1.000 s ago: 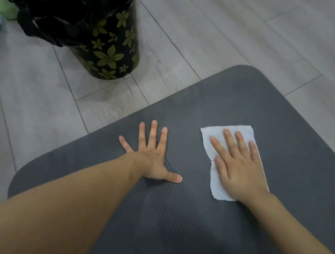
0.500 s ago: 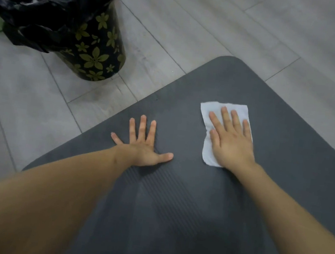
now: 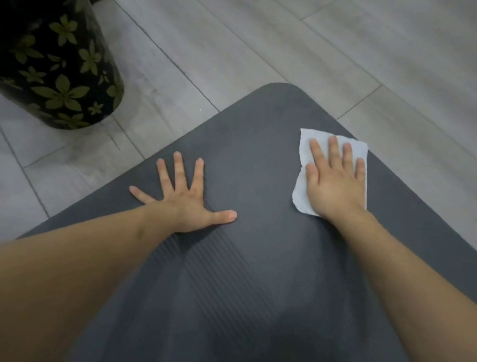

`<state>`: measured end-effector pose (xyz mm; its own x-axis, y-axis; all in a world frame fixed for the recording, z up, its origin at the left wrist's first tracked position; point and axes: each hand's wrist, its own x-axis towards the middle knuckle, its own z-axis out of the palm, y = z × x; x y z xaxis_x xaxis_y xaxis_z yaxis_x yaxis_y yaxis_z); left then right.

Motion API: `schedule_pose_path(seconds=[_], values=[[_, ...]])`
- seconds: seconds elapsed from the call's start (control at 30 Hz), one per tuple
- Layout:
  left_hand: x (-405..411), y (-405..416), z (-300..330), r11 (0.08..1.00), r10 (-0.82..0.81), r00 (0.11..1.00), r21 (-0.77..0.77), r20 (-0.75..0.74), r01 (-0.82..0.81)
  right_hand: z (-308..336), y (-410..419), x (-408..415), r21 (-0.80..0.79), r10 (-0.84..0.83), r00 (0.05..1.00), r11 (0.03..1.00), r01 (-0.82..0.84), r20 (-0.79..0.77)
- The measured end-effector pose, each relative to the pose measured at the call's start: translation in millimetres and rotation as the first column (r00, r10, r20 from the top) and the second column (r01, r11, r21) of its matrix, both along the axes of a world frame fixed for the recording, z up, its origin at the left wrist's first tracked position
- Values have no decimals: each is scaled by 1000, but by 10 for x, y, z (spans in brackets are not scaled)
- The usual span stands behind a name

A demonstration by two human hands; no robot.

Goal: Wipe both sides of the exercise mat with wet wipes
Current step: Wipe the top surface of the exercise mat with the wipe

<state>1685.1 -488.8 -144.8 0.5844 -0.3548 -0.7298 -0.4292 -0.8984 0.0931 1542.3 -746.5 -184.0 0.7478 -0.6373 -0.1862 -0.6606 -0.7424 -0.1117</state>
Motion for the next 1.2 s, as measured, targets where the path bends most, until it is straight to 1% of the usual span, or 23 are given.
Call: schedule_pose_path(seconds=[0.1, 0.13, 0.2, 0.27, 0.3, 0.4, 0.43, 0.5, 0.57, 0.6, 0.63, 0.7, 0.77, 0.8, 0.87, 0.93, 0.97, 1.0, 1.03, 1.1, 1.13, 1.17, 1.2], values=[[27, -15, -35, 1000, -2, 1000, 15, -1, 2, 35, -236, 755, 40, -49, 998, 998, 48, 28], [32, -13, -40, 1000, 4, 1000, 13, 4, -4, 49, -231, 1034, 51, -32, 999, 998, 30, 22], [30, -34, -44, 1000, 14, 1000, 11, -1, -14, 74, -25, 1507, 73, 128, 992, 989, -128, -2], [23, -39, -32, 1000, 17, 1000, 24, -1, -17, 109, 358, 1786, 83, 362, 932, 928, -363, 24], [18, -46, -31, 999, 14, 1000, 34, 3, -14, 105, 502, 1834, 77, 434, 900, 897, -436, 44], [12, -62, 7, 999, 19, 1000, 37, -3, -19, 111, 464, 1774, 96, 499, 864, 858, -504, 71], [10, -63, 18, 999, 19, 1000, 30, -13, -18, 99, 310, 1754, 66, 472, 880, 878, -475, 54], [9, -60, 17, 1000, 6, 999, 19, -32, -6, 60, -132, 1696, -10, 290, 957, 957, -290, 18], [25, -47, 37, 1000, -2, 999, 27, -43, 3, 41, -524, 1572, 14, 64, 998, 998, -64, 21], [30, -47, 46, 999, -11, 999, 35, -45, 13, 35, -619, 1499, 31, -6, 1000, 999, 5, 29], [31, -48, 40, 999, -16, 999, 39, -45, 18, 29, -634, 1461, 35, -27, 998, 999, 25, 49], [45, -52, 31, 999, -8, 999, 34, -45, 10, 29, -450, 1475, 16, 73, 995, 997, -74, 66], [45, -51, 46, 999, 2, 999, 35, -53, 0, 35, -124, 1463, 7, 301, 952, 953, -302, 62], [39, -53, 51, 999, 3, 999, 38, -53, -1, 14, 67, 1408, -6, 422, 904, 906, -422, 68], [30, -55, 62, 999, 7, 999, 48, -45, -5, -24, 426, 1225, -29, 645, 761, 764, -645, 59], [20, -59, 68, 999, 6, 999, 45, -34, -5, -43, 499, 1110, -16, 751, 660, 660, -751, 36], [17, -61, 71, 999, 4, 999, 42, -34, -3, -34, 423, 1122, -18, 748, 664, 664, -747, 13], [17, -64, 75, 999, 1, 999, 41, -39, 0, -27, 273, 1166, -40, 703, 711, 711, -702, 15], [24, -63, 86, 999, 0, 999, 41, -47, 2, -9, 56, 1217, -59, 613, 789, 789, -611, 26], [39, -51, 100, 999, -7, 998, 53, -63, 11, 22, -402, 1198, -45, 313, 949, 949, -312, 39], [48, -50, 96, 998, -11, 998, 62, -68, 15, 17, -574, 1137, -29, 188, 981, 982, -187, 42], [55, -58, 84, 998, -17, 997, 67, -71, 21, 15, -658, 1049, -19, 115, 992, 993, -115, 42], [66, -61, 79, 998, -17, 997, 64, -73, 22, 22, -636, 969, -15, 99, 994, 995, -99, 46]])
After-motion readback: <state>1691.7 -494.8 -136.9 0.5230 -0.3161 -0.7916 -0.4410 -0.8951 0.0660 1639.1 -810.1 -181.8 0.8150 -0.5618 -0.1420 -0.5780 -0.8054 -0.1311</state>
